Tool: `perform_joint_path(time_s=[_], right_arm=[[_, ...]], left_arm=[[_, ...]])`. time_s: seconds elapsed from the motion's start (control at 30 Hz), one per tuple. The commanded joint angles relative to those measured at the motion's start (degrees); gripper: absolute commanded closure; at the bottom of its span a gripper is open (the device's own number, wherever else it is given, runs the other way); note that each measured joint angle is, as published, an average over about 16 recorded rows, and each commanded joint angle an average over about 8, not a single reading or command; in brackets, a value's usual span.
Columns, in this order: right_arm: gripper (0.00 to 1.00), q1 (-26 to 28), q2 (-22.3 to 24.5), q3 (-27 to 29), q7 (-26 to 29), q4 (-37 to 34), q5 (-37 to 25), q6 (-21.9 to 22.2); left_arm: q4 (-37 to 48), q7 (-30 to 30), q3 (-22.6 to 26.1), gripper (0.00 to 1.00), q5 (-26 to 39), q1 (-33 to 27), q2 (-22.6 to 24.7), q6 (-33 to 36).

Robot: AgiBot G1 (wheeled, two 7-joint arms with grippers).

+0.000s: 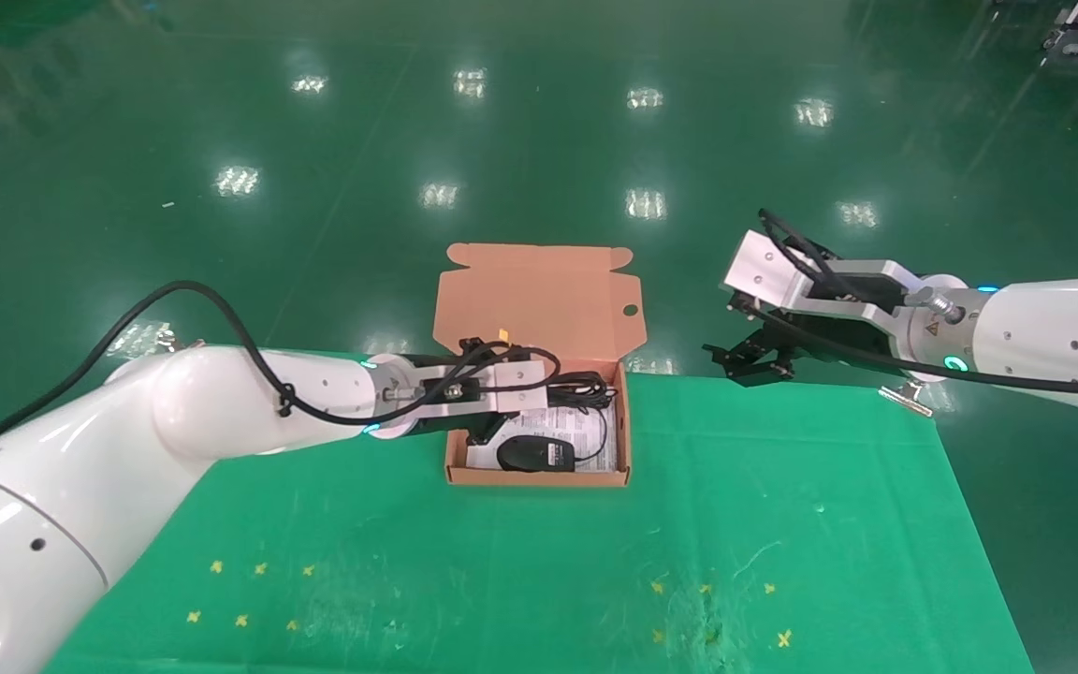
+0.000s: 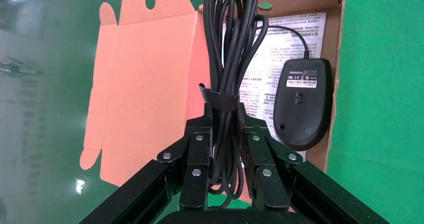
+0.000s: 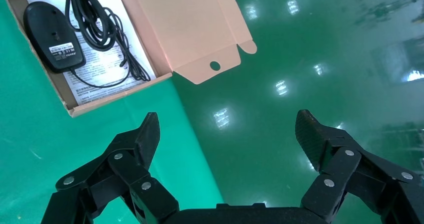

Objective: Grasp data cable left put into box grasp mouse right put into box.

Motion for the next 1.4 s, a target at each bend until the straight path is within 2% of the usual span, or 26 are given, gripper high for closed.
perform_joint_path(time_s=[0.03,0.47,0.63,0.8,1.0,1.13,1.4], right_arm=[[0.0,0.0,0.2,-0.1,0.4,0.4,-0.4,0.0],[0.0,0.2,-0.1,0.1,-0.1,-0.1,-0.1,0.2],[0.0,2.0,0.4,0.6,-0.8,0.0,-1.3,0.6],[0.0,5.0,0.8,0.3,-2.0,-0.1,-4.3,-1.4],[0.0,6.4,0.8,0.3,-2.6,-0.3,-5.8,-4.1],[0.0,5.0,1.2,2.2,-3.6,-0.1,-3.6,-6.2],[0.0,-0.6,2.6,9.0,-6.9,0.8,5.4,-12.0]], left_arm=[[0.3,0.3,0.6,0.0,-0.7,-0.1,0.1,-0.2],[-1.0,-0.1,-0.1,0.0,-0.1,-0.2,-0.8,0.2],[-2.7,-0.6,-0.9,0.0,-1.0,-2.4,-2.7,0.0],[-3.0,-1.7,-2.1,0.0,-1.6,-5.9,-4.5,-0.2],[-2.7,-2.6,-2.8,0.0,-2.5,-7.2,-5.3,0.5],[-3.9,-2.9,-4.3,0.0,-4.8,-6.1,-6.7,2.4],[-8.8,-3.9,-9.3,0.0,-12.5,-1.6,-11.8,8.8]])
